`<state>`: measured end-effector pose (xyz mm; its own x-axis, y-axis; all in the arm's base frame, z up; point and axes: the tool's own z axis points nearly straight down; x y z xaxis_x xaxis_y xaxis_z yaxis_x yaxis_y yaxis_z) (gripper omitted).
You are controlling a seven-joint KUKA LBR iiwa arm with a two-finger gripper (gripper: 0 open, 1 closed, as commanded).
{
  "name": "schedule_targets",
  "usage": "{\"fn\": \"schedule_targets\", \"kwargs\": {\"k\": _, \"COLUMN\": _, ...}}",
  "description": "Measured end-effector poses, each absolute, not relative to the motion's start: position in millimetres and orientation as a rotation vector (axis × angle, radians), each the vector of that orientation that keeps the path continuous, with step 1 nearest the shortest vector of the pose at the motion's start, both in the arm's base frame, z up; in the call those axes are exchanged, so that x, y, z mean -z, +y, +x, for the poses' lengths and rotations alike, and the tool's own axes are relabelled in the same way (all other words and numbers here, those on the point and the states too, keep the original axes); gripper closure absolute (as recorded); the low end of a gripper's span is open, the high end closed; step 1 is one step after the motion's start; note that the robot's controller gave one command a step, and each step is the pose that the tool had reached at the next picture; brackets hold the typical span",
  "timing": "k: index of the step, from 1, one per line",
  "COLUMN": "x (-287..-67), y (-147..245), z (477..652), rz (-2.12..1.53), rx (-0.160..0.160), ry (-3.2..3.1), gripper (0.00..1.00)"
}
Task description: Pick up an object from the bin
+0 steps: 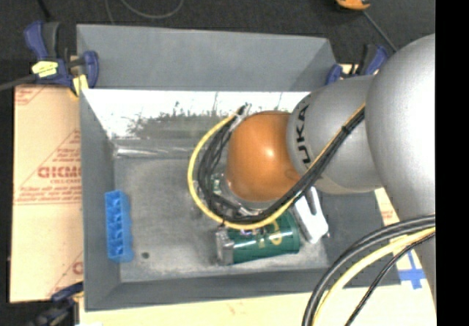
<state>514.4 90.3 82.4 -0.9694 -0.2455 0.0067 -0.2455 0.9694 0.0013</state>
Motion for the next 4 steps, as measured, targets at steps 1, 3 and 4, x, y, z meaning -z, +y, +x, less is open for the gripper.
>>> {"fn": "schedule_targets", "kwargs": {"k": 1, "x": -130, "y": 38, "z": 555.8, "rz": 0.527, "rx": 0.002, "ry": -3.098, "gripper": 0.0}}
{"fn": "schedule_targets", "kwargs": {"k": 3, "x": -91, "y": 9, "z": 517.4, "rz": 0.497, "rx": 0.01, "ry": -3.094, "gripper": 0.0}}
{"fn": "schedule_targets", "kwargs": {"k": 4, "x": -79, "y": -7, "z": 525.9, "rz": 0.627, "rx": 0.029, "ry": -3.079, "gripper": 0.0}}
